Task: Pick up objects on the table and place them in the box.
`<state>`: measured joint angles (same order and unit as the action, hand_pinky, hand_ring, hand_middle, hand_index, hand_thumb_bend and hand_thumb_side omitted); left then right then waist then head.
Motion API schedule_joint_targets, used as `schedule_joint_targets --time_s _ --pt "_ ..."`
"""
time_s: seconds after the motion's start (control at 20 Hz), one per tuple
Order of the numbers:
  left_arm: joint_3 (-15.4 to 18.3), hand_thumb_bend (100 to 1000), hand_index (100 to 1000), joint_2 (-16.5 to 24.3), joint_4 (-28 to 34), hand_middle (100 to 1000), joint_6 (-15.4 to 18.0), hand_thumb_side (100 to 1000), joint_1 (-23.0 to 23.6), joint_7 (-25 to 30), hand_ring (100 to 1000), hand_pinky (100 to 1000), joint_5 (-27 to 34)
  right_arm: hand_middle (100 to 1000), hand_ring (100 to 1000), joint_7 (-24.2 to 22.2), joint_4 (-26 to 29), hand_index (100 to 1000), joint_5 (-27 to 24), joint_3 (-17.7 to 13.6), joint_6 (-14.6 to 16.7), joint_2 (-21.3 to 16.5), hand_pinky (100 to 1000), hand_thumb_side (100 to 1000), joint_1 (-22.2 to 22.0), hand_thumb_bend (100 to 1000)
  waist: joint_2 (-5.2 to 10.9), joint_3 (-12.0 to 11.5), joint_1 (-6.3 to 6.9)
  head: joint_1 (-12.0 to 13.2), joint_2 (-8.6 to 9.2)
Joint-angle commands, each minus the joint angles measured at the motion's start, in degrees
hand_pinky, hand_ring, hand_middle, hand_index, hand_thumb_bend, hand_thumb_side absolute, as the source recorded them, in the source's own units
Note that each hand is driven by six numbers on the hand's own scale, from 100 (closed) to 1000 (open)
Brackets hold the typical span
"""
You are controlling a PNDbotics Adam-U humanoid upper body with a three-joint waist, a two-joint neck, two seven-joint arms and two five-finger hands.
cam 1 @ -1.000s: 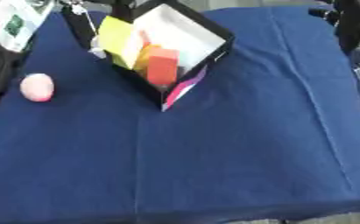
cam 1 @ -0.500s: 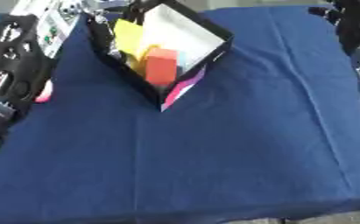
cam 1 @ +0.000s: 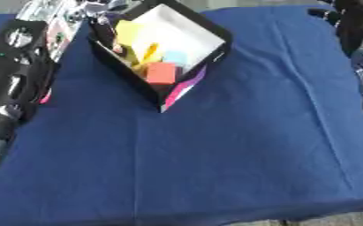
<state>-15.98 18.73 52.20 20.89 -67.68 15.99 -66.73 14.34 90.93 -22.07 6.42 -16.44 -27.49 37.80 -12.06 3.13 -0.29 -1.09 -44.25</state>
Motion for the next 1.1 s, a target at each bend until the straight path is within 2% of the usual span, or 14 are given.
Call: schedule_joint_targets --time_s 0.05,0.2,0.3,0.35,0.45,0.5,0.55,0.65,0.7,0.8,0.9,0.95,1.1 --pt "0.83 745 906 0.38 0.63 798 -1.13 100 -1.56 -3.59 835 851 -2.46 816 903 -0.24 0.70 862 -0.45 -0.17 0.00 -0.66 826 607 0.88 141 0.80 0.17 -0.23 0.21 0.13" --pt "1.05 767 934 0.01 0.11 843 -2.00 100 -1.55 -6.22 856 869 -4.45 817 903 -0.33 0.74 862 -0.49 -0.10 -0.01 -0.54 826 610 0.96 138 0.73 0.36 -0.26 0.57 0.13" --pt "1.23 835 964 -0.13 -0.05 856 -2.47 100 -1.50 -8.12 871 883 -5.40 817 903 -0.35 0.75 862 -0.53 -0.07 -0.01 -0.52 826 610 0.96 139 0.68 0.46 -0.25 0.57 0.13" --pt "1.27 915 981 -0.14 -0.14 861 -2.64 237 -1.50 -8.92 878 893 -5.67 817 903 -0.35 0.76 862 -0.53 -0.07 -0.01 -0.54 826 610 0.92 141 0.67 0.46 -0.23 0.54 0.13" --pt "1.41 995 988 -0.06 0.02 861 -3.27 386 -1.56 -10.67 881 898 -5.94 816 902 -0.31 0.72 862 -0.54 -0.10 -0.04 -0.58 825 610 0.81 141 0.67 0.42 -0.17 0.42 0.13" --pt "1.47 981 990 -0.02 0.09 862 -3.68 445 -1.57 -11.47 881 900 -5.92 816 901 -0.30 0.72 862 -0.56 -0.09 -0.04 -0.59 825 610 0.78 141 0.69 0.39 -0.16 0.34 0.13" --pt "1.51 957 991 0.00 0.10 863 -4.01 602 -1.54 -12.09 881 900 -5.80 817 901 -0.31 0.73 862 -0.57 -0.09 -0.04 -0.60 825 610 0.77 139 0.72 0.35 -0.15 0.27 0.13" --pt "1.48 928 991 0.13 0.28 862 -4.51 655 -1.50 -13.08 881 898 -5.34 817 901 -0.29 0.75 862 -0.58 -0.09 -0.06 -0.66 825 609 0.71 140 0.83 0.24 -0.17 0.19 0.13" --pt "1.35 910 992 0.25 0.44 863 -4.68 666 -1.44 -13.42 881 899 -5.15 817 901 -0.29 0.78 862 -0.60 -0.11 -0.05 -0.71 825 610 0.66 140 0.90 0.17 -0.20 0.15 0.13" --pt "1.40 812 998 0.43 0.87 863 -5.11 673 -1.25 -13.98 876 900 -4.25 817 900 -0.27 0.80 862 -0.63 -0.15 -0.05 -0.82 825 611 0.54 138 1.02 0.00 -0.29 0.08 0.13" --pt "1.75 704 1000 0.81 1.66 860 -5.84 665 -1.10 -14.73 866 897 -2.51 817 900 -0.22 0.84 862 -0.67 -0.20 -0.03 -0.94 826 610 0.41 138 1.15 -0.22 -0.38 0.00 0.13" --pt "1.91 613 993 1.18 2.30 851 -6.26 666 -1.00 -15.18 854 890 -1.33 817 900 -0.21 0.89 862 -0.69 -0.23 -0.02 -1.03 826 609 0.34 138 1.21 -0.33 -0.40 -0.04 0.13" --pt "1.85 530 961 4.61 5.84 825 -7.80 623 -0.44 -16.18 832 876 5.00 817 900 -0.12 1.20 862 -0.73 -0.34 0.08 -1.62 826 606 0.03 137 1.42 -0.86 -0.24 -0.36 0.13"
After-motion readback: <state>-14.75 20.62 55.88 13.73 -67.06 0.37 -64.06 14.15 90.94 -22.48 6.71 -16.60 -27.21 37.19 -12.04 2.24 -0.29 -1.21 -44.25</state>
